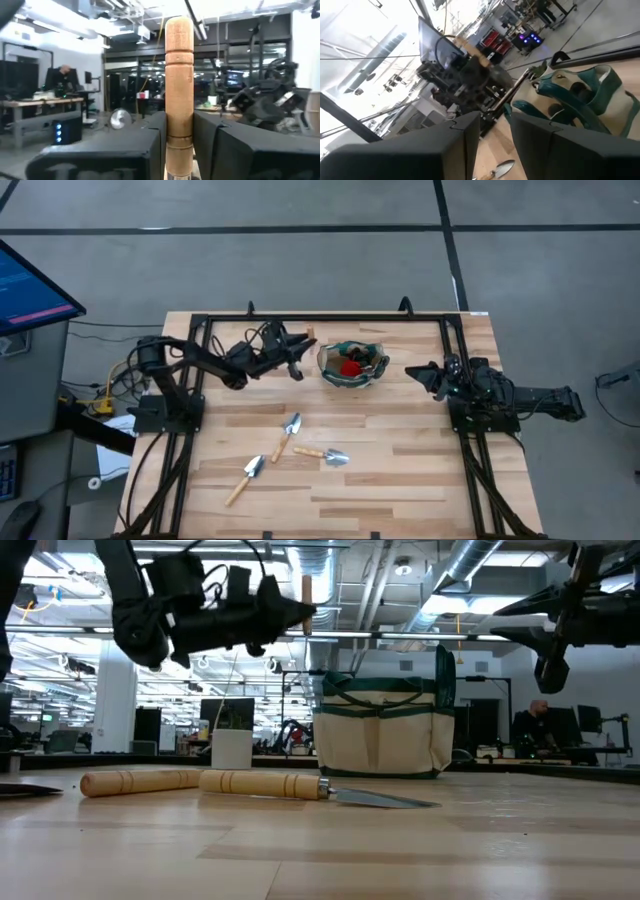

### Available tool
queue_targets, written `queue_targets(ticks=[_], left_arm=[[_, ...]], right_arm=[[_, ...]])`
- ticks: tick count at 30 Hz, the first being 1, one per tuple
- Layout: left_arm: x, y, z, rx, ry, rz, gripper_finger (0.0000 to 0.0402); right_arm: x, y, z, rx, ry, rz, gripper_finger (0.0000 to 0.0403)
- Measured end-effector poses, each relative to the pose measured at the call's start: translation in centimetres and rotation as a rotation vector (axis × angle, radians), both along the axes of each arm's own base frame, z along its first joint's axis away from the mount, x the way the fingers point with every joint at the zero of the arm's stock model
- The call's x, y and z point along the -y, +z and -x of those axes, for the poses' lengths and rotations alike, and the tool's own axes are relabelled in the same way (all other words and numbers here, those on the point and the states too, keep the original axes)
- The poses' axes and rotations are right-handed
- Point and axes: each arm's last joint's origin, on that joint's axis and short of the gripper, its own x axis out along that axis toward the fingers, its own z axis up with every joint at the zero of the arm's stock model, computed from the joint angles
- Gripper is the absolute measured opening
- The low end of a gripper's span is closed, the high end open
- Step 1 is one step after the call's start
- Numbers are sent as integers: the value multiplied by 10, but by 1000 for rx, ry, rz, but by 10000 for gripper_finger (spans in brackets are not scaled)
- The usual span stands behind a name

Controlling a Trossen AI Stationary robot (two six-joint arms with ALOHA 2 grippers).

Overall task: Pick & Place Garden tools in Gardening bag
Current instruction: Put the brown trowel into the gardening bag

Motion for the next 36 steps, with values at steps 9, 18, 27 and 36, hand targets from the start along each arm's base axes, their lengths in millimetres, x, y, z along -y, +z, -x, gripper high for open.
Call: queue_targets(ticks=[9, 18, 27, 36], left_arm=[[-11, -19, -19, -37, -22, 48, 38], [-16, -25, -33, -37, -53, 55, 38], [-19, -35, -33, -61, -50, 79, 38], [-34, -41, -25, -76, -7, 102, 44]], right_arm=[[0, 0, 0, 0, 0, -1, 104], [0, 0, 0, 2, 1, -7, 104], [0, 0, 0, 2, 2, -7, 104], [0, 0, 0, 1, 1, -7, 104]])
